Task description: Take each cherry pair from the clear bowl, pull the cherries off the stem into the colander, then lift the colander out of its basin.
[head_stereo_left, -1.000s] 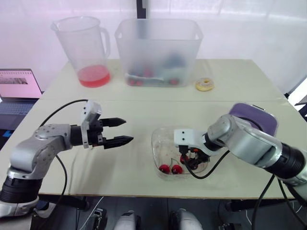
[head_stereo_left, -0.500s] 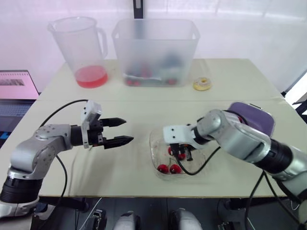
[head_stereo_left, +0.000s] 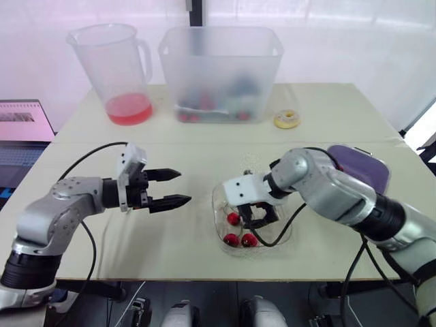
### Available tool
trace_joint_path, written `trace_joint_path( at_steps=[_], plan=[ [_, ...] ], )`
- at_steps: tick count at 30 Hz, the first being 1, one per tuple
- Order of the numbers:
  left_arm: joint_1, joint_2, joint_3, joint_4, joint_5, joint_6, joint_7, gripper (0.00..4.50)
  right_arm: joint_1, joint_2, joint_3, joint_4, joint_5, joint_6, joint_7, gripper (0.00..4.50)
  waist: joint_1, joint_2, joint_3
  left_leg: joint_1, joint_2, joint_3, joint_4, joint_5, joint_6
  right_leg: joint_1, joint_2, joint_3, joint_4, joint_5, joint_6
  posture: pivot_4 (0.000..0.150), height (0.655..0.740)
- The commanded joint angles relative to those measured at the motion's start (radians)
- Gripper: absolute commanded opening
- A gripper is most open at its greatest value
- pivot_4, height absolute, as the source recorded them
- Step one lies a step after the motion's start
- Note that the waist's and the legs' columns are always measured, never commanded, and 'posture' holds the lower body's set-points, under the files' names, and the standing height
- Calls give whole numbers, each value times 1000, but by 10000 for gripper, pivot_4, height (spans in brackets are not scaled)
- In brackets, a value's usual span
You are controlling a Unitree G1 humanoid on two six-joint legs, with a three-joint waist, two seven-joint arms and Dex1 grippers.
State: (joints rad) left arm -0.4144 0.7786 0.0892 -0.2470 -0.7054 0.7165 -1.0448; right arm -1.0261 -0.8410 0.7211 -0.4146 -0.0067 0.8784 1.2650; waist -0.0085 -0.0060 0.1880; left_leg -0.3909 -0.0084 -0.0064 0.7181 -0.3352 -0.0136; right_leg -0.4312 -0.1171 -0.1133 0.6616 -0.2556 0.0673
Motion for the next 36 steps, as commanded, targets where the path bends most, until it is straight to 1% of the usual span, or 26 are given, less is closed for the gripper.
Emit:
trace_joint_path(
  at_steps=[1,4,7,11,20,23,24,27,31,36],
  plan=[
    [-41,-4,12,-6,-14,-14,-14,45000,47,-3,-69,-50,36,114,-20,44867,1,0,0,0,0,0,0,0,0,0,0,0,0,0,0,1500,6886],
    [-51,-7,6,0,-14,-13,-24,45000,112,70,-142,-10,84,228,-89,44867,-1,0,0,0,0,0,0,0,0,1,0,0,0,0,0,1500,6886],
    [-57,-8,5,5,-21,-3,-34,45000,135,96,-158,38,79,273,-150,44867,-3,0,0,0,0,0,0,0,0,0,0,0,1,0,0,1500,6886],
    [-68,-12,10,11,-30,1,-43,45000,135,104,-155,65,91,305,-192,44867,0,0,0,0,0,0,0,0,0,0,0,0,1,0,0,1500,6886],
    [-75,4,5,16,-34,15,-71,45000,167,122,-129,57,120,360,-280,44867,-2,0,0,0,0,0,0,0,0,0,0,0,1,0,0,1500,6886],
    [-76,5,6,16,-30,14,-73,45000,171,126,-119,59,123,363,-300,36377,-2,0,0,0,0,0,0,0,0,0,0,0,1,0,0,1500,6886],
    [-75,5,6,16,-30,14,-74,45000,171,125,-114,61,122,360,-307,32130,-2,0,0,0,0,0,0,0,0,0,0,0,1,0,0,1500,6886],
    [-77,8,4,18,-34,27,-73,45000,173,125,-105,68,128,350,-320,17156,-1,0,0,0,0,0,0,0,0,0,0,0,1,0,0,1500,6886],
    [-83,8,3,25,-45,56,-74,45000,163,119,-120,57,149,351,-322,17156,-1,0,0,0,0,0,0,0,0,0,0,0,1,0,0,1500,6886],
    [-94,-2,6,33,-40,60,-70,45000,130,54,-178,-13,198,344,-277,17156,-1,0,0,0,0,0,0,0,0,0,0,0,1,0,0,1500,6886]
  ],
)
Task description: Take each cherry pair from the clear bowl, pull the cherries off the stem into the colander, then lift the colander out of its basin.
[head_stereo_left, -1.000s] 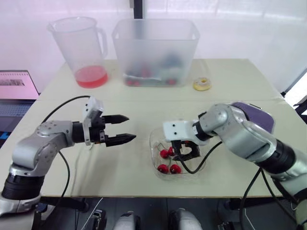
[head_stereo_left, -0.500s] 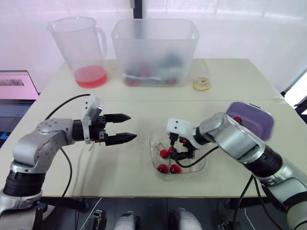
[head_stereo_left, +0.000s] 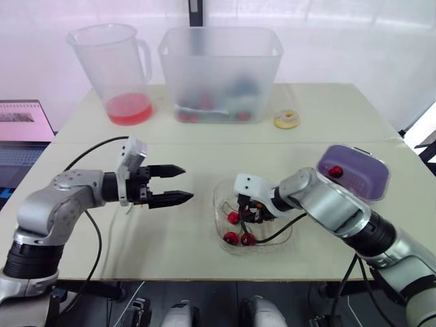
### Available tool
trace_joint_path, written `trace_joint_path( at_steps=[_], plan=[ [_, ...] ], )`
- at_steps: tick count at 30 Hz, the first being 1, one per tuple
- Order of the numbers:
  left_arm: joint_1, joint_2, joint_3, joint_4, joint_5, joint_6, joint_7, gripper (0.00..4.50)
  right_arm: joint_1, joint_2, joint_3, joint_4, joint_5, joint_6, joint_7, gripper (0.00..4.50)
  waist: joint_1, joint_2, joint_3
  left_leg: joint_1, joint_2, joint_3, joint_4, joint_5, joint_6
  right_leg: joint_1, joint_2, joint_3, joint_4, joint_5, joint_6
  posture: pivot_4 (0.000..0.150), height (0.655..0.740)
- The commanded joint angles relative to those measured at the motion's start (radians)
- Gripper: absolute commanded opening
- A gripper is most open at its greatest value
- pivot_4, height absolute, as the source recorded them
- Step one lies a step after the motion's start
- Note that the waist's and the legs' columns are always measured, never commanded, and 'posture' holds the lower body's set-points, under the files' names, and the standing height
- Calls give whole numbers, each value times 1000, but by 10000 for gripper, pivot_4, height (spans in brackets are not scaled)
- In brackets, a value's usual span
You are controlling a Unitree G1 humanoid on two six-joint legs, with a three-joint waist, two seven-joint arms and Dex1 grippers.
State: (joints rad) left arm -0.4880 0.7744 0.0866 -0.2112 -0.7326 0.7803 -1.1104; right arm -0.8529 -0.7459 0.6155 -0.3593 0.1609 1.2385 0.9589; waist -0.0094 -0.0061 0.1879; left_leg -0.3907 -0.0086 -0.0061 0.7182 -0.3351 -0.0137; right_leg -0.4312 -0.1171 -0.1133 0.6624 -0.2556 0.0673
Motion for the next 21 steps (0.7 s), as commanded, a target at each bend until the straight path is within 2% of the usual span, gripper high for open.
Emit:
trace_joint_path(
  at_steps=[1,6,10,13,15,17,21],
  plan=[
    [-34,-12,15,11,-8,-5,21,45000,-43,-74,-112,-99,51,-52,57,17156,0,0,0,0,0,0,0,0,0,0,0,0,0,0,0,1500,6886],
    [-79,-66,49,40,-43,22,87,45000,-28,-174,-256,-176,129,-149,133,17156,3,0,0,0,0,0,0,0,1,0,0,0,0,0,0,1500,6886],
    [-138,-132,83,44,-97,56,169,45000,-31,-191,-417,-149,174,-209,122,17156,4,-1,0,0,0,0,0,0,0,0,0,0,0,0,0,1500,6886],
    [-196,-189,104,60,-134,90,253,45000,-18,-167,-491,-106,148,-332,70,17156,4,-1,0,0,0,0,0,0,0,1,0,0,0,0,0,1500,6886],
    [-258,-265,138,93,-176,101,348,45000,11,-122,-508,-64,67,-520,-27,17156,6,-1,0,0,0,0,0,0,0,1,-1,0,0,0,0,1500,6886],
    [-316,-333,160,123,-205,114,431,45000,35,-85,-496,-27,-20,-663,-117,17156,10,-2,0,0,0,0,1,0,0,1,-1,0,0,0,0,1500,6886],
    [-399,-417,203,194,-261,164,567,45000,36,-52,-445,27,-111,-796,-153,17156,18,-2,0,0,0,1,1,0,-1,1,-1,0,1,0,0,1500,6886]
  ],
)
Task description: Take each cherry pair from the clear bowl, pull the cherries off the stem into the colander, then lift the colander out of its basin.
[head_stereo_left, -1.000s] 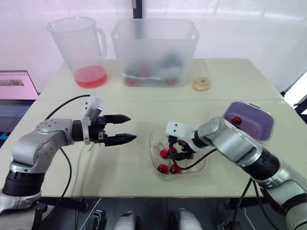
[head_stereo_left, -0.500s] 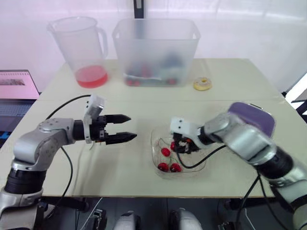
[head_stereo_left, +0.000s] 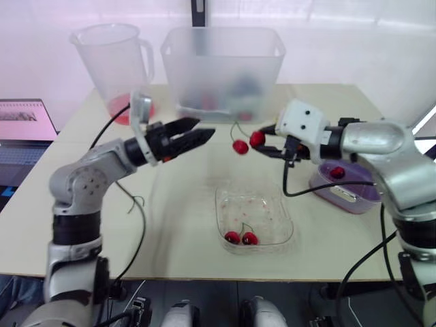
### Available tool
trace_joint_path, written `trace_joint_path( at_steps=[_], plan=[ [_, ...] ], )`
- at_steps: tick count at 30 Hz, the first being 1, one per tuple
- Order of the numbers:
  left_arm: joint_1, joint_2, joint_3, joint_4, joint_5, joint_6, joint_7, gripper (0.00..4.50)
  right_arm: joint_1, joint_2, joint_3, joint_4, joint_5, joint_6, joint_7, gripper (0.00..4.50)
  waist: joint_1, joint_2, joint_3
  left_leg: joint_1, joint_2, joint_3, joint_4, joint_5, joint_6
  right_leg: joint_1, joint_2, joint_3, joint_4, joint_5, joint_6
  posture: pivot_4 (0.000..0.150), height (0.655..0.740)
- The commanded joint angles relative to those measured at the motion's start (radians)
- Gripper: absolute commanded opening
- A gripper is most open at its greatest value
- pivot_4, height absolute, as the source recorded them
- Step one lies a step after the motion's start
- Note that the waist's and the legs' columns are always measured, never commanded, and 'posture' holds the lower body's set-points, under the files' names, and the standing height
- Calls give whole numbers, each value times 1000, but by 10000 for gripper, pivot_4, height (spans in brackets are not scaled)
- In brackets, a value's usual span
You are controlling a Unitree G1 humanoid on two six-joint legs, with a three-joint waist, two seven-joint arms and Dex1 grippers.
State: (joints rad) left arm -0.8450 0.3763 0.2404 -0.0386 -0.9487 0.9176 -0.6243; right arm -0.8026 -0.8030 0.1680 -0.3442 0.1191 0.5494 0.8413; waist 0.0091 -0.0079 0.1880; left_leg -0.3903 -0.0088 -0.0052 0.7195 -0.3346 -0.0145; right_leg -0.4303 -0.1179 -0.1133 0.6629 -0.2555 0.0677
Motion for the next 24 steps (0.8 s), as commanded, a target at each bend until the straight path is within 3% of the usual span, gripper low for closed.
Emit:
trace_joint_path(
  at_steps=[1,16,19,24],
  plan=[
    [-49,-26,36,19,-44,36,88,45000,-14,19,9,18,-86,-127,-52,17156,-1,0,0,0,0,0,0,0,0,0,0,0,0,0,0,1500,6886],
    [-81,-43,-34,41,-56,148,124,45000,21,44,44,2,-212,-290,-45,17156,3,0,0,0,0,0,0,1,-1,0,1,0,0,0,0,1500,6886],
    [-82,-40,-31,55,-55,164,120,36568,19,55,41,-6,-207,-279,-39,16739,2,0,0,0,0,0,0,1,-1,0,1,0,0,0,0,1500,6886],
    [-81,-33,-43,61,-42,168,116,12474,19,64,42,-10,-216,-275,-35,16739,3,0,0,0,0,0,0,1,-1,0,1,0,0,0,0,1500,6886]
  ],
)
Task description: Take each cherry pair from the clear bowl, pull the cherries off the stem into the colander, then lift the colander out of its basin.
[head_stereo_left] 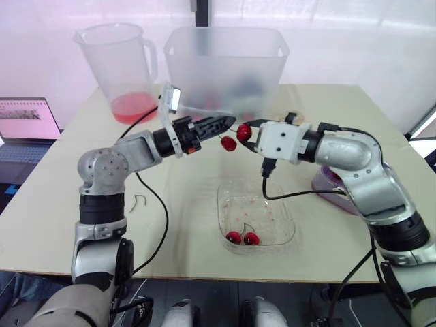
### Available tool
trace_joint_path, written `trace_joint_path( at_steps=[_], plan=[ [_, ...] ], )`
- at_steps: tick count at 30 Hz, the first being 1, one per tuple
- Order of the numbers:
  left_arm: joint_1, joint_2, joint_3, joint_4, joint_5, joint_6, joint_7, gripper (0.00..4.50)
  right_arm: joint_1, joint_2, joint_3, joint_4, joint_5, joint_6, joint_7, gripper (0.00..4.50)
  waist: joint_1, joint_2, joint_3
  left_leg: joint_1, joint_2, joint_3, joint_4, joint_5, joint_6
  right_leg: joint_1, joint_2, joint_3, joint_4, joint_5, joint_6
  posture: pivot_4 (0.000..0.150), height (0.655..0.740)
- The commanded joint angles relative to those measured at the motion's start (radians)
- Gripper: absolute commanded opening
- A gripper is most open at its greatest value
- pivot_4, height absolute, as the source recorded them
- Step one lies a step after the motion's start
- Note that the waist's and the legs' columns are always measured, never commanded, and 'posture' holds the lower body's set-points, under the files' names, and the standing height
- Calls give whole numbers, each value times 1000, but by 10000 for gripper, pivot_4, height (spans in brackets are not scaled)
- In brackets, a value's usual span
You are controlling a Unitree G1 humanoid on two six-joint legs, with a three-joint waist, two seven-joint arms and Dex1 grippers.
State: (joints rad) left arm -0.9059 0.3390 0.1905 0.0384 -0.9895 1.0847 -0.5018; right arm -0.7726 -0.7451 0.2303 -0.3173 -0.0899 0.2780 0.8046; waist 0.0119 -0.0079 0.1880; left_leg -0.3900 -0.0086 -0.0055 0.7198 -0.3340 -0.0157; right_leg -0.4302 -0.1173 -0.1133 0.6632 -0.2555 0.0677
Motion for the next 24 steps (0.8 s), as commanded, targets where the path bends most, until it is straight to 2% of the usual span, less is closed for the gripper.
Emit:
trace_joint_path(
  at_steps=[1,2,3,8,11,15,18,21,24],
  plan=[
    [-21,3,10,-14,-5,1,-5,7788,-11,8,-21,-38,-8,-3,3,16739,0,0,0,0,0,0,0,0,0,0,0,0,0,0,0,1500,6886],
    [-22,2,11,-14,-7,1,-6,2138,-12,10,-21,-40,-7,-3,5,16739,0,0,0,0,0,0,0,0,0,0,0,0,0,0,0,1500,6886],
    [-22,2,12,-13,-8,0,-6,493,-12,11,-21,-41,-8,-3,8,16739,0,0,0,0,0,0,0,0,0,0,0,0,0,0,0,1500,6886],
    [-21,6,10,-16,-12,3,-15,493,-2,21,-39,-57,62,82,60,16739,0,0,0,0,0,0,0,0,0,0,0,0,0,0,0,1500,6886],
    [-21,7,10,-16,-10,3,-20,0,-7,23,-72,-77,144,208,97,24649,0,0,0,0,0,0,0,0,0,0,0,0,0,0,0,1500,6886],
    [-24,32,-1,-19,21,-33,-57,0,9,-26,-137,-113,223,339,131,44373,1,0,0,0,0,0,0,0,0,0,0,0,0,0,0,1500,6886],
    [-22,64,-18,-33,37,-49,-116,0,28,-65,-246,-101,314,447,144,44754,1,0,0,0,0,0,0,0,0,0,0,0,0,0,0,1500,6886],
    [-5,117,-56,-56,64,-70,-208,0,-33,69,-475,-84,556,789,49,44754,-5,0,0,0,0,0,0,0,0,0,0,0,0,0,0,1500,6886],
    [-8,137,-56,-86,31,-53,-266,0,-54,53,-522,-88,739,929,134,44754,-1,1,0,1,1,-1,-1,0,0,0,0,0,0,0,0,1500,6886]
  ],
)
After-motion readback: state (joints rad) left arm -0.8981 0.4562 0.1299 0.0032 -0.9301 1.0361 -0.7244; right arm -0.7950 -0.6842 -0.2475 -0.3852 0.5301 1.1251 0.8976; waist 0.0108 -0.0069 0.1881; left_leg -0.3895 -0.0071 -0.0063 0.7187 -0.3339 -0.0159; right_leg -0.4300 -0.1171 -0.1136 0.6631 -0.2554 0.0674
